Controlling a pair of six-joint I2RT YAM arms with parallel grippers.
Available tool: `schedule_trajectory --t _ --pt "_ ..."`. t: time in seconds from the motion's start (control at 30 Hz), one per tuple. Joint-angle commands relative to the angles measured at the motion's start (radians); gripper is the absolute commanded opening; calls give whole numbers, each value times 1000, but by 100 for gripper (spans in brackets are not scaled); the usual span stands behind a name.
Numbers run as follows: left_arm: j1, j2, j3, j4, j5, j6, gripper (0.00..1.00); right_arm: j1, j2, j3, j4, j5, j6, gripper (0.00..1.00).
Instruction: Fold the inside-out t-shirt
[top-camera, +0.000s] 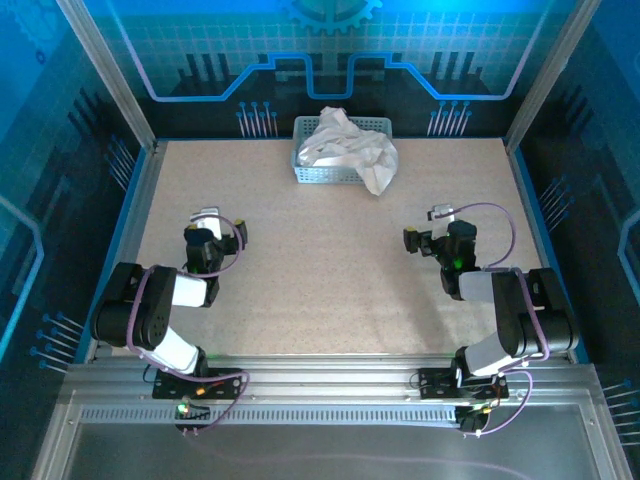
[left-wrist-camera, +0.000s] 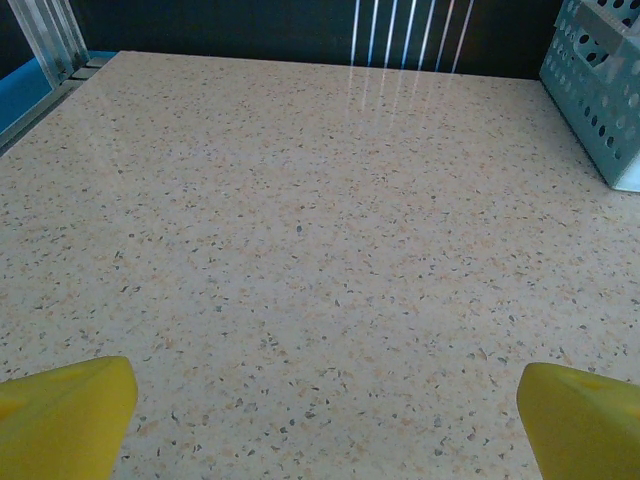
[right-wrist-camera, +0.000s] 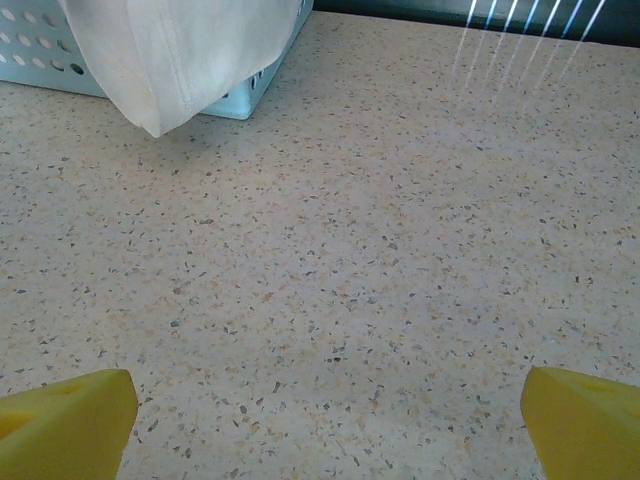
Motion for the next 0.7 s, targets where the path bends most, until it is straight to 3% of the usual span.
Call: schedule_trajectory --t 0.0,0.13,0.23,0.4,0.57,0.63,0.67 --pt "7 -3 12 6 12 2 99 -5 4 11 42 -7 7 100" --pt "-2 -74 -29 30 18 12 99 2 -13 10 33 -29 -7 100" --pt "-40 -193 -54 -38 -27 38 99 47 -81 -1 -1 38 -40 100" --pt "-79 -467 13 -392 -76 0 99 95 -251 82 -284 115 0 100" --pt "-80 -600 211 -762 -65 -213 99 94 -369 284 -684 285 234 100" --pt "-78 -599 300 -906 -82 -309 99 75 -394 366 -810 262 279 100" --pt "-78 -591 347 -990 -106 -377 99 53 -409 399 -853 193 291 100"
